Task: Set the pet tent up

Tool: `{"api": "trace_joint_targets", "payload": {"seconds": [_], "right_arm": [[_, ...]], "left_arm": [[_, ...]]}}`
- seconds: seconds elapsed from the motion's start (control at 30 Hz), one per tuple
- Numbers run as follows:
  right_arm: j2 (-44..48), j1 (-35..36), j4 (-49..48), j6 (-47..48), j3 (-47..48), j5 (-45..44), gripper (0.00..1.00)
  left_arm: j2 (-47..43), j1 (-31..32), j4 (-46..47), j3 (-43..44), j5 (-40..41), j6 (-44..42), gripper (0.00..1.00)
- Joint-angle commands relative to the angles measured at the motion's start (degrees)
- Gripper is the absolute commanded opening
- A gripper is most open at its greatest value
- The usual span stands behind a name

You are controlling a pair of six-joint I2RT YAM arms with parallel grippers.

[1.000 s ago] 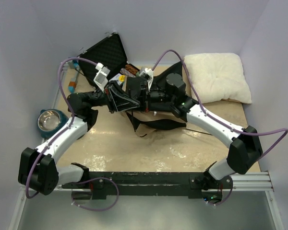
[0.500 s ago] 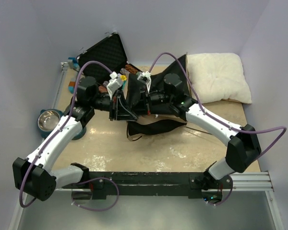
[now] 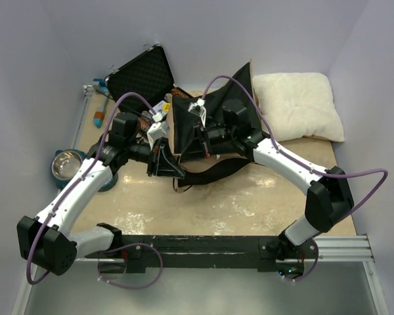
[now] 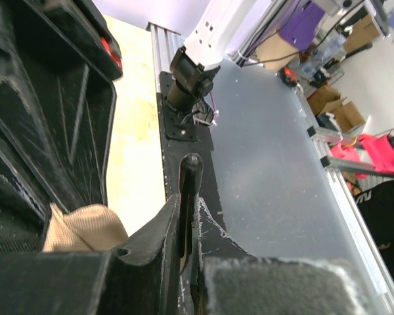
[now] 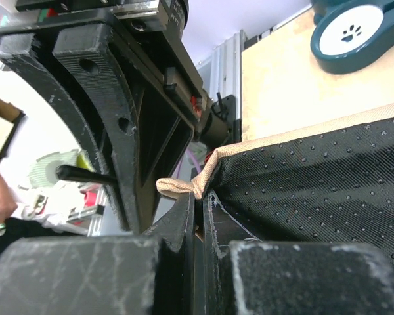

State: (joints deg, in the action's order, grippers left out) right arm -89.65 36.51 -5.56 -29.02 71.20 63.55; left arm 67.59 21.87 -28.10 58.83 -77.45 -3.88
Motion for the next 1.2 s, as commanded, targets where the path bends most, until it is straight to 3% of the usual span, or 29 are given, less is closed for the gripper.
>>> {"api": "trace_joint_targets", "payload": {"seconds": [0.0, 0.23, 0.57, 0.8, 1.17], "right_arm": [[3.0, -2.1, -8.6, -2.9, 8.5, 2.6, 0.00], [2.4, -3.6, -8.5, -4.9, 9.5, 3.3, 0.00], [2.2, -4.8, -9.6, -6.8, 11.5, 4.5, 0.00], [3.1, -4.7, -9.7, -7.4, 12.3, 5.4, 0.00], [4.2, -5.8, -11.8, -10.0, 13.8, 5.6, 0.00]], "left_arm": [[3.6, 0.0, -19.0, -3.2, 8.9, -5.2, 0.00], [4.5, 0.1, -21.9, -4.2, 11.5, -8.4, 0.00], [3.8, 0.1, -19.0, -8.9, 13.7, -5.1, 0.00], [8.1, 0.1, -21.0, -5.2, 14.8, -6.1, 0.00], [7.5, 0.0, -18.3, -9.1, 15.7, -3.2, 0.00]]}}
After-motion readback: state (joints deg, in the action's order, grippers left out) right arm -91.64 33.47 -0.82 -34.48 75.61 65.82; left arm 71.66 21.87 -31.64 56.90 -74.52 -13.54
